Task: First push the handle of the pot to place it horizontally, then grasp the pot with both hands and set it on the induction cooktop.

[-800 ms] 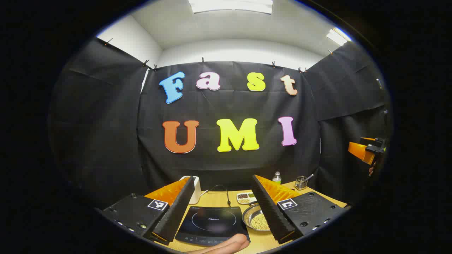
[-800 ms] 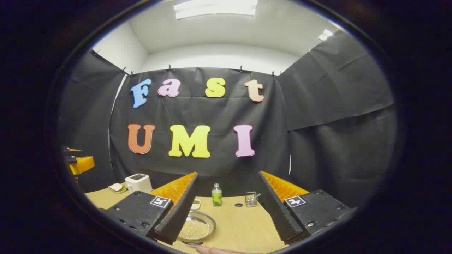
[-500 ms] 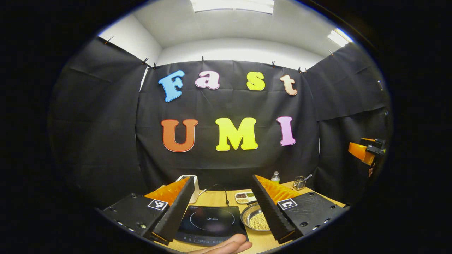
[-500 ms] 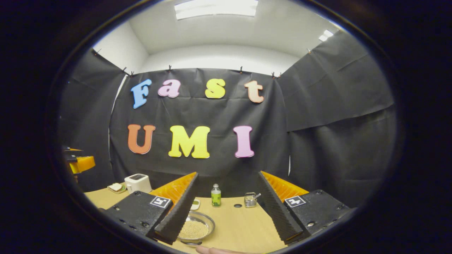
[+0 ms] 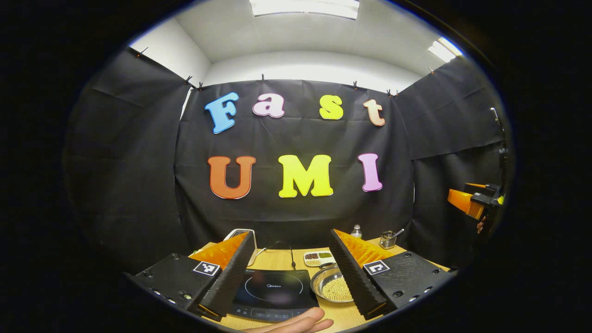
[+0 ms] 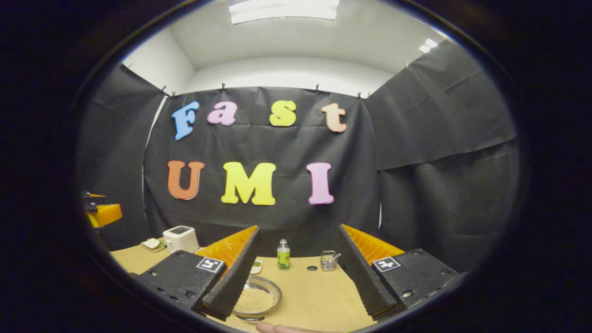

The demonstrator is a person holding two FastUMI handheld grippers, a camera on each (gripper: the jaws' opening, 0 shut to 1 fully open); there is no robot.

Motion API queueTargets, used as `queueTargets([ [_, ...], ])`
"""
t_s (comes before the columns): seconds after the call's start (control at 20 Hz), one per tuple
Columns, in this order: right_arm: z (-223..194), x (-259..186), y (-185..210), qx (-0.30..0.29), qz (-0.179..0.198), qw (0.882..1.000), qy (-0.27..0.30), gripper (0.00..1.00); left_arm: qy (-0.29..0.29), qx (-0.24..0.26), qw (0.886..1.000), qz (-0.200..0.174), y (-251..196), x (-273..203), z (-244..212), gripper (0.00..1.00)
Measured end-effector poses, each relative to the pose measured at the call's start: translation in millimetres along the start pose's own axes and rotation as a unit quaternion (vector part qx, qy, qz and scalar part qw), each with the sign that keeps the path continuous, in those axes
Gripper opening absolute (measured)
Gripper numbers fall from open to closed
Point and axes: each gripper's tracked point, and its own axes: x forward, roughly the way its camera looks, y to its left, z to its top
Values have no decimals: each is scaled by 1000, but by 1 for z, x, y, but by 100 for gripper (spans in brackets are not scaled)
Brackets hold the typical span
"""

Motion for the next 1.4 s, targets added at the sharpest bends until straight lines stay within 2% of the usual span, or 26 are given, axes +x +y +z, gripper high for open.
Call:
queueTargets([
  [0.3,-15,11,-2,1,-6,1000,16,99,1,7,1000,2,2,-2,-6,96],
  [0.5,-33,26,9,13,13,999,39,100,7,2,1000,3,4,-3,-13,96],
  [0.65,-54,36,23,11,42,997,58,87,11,2,1000,5,5,-3,-17,96],
  [0.7,-61,39,30,7,58,996,64,77,12,3,1000,5,5,-3,-20,96],
  [0.8,-81,43,44,-6,83,993,86,52,13,5,1000,3,4,-3,-21,96],
  [0.95,-113,45,67,-21,121,985,123,27,13,11,1000,1,2,-2,-24,96],
  [1.0,-124,46,70,-27,124,983,136,16,14,12,1000,1,2,-3,-26,96],
  [1.05,-137,48,72,-32,125,980,150,11,15,13,1000,1,1,-4,-27,96],
  [1.1,-149,49,79,-33,132,978,161,1,16,15,1000,0,1,-3,-29,96],
  [1.4,-207,37,109,-50,160,961,218,4,23,25,999,3,4,0,-38,96],
])
